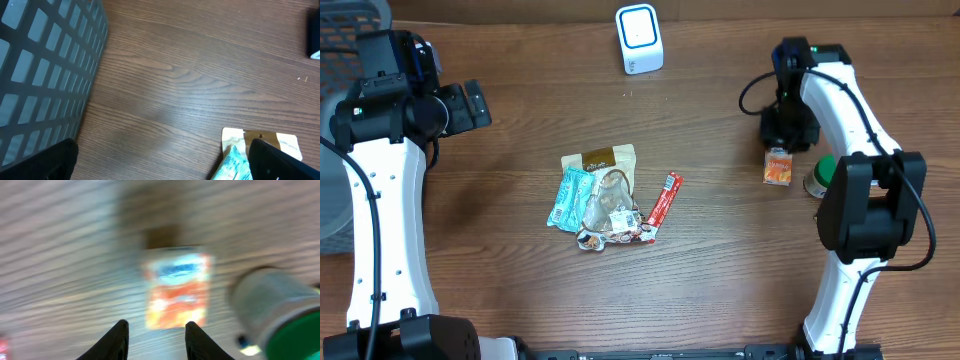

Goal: Scan the item barcode
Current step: 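Move the right gripper left over the red snack tube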

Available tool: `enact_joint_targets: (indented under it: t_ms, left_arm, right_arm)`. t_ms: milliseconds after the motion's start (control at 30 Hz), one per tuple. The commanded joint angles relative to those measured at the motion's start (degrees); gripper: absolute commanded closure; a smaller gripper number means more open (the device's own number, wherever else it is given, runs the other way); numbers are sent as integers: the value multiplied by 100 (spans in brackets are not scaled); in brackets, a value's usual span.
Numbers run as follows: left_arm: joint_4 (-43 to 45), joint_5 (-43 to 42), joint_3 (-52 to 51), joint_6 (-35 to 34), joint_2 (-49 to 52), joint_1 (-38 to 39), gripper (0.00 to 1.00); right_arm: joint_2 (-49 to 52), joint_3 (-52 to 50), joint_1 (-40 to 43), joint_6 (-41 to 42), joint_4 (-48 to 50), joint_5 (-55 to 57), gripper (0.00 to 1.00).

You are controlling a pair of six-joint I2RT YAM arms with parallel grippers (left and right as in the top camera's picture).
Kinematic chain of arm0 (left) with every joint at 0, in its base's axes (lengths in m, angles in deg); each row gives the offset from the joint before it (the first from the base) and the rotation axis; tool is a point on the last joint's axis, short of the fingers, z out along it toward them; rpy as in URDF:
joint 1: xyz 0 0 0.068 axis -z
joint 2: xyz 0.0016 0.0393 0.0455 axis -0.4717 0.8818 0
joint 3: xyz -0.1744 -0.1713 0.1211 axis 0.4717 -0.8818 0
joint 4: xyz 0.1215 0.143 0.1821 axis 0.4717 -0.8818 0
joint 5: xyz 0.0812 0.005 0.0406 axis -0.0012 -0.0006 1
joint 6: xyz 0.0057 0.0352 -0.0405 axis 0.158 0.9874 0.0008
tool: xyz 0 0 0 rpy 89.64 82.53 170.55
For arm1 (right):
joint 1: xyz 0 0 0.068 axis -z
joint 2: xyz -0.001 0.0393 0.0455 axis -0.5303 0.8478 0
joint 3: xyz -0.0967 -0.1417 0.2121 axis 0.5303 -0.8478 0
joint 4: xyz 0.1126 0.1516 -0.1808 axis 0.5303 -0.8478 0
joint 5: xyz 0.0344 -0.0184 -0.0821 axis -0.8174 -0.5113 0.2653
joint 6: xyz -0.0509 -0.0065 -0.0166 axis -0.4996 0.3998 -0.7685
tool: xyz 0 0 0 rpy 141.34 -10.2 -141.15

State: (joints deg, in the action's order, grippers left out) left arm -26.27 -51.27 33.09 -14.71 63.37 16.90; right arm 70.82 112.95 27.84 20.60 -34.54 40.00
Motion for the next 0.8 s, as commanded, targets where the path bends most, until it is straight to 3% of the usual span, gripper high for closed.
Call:
enact_joint_targets:
  t_ms: [0,433,767]
  left_arm:
    - [20,-46,63,-74,42,39,0]
    - [17,-46,63,-74,42,39,0]
    - [17,-46,63,-74,42,39,0]
  right_arm:
    - [-85,142,-256,284,-68,-1283,63]
    - [-83,-83,-1856,1902,9,-1572,64]
    - [-83,-505,-3084,3311,236,-988,63]
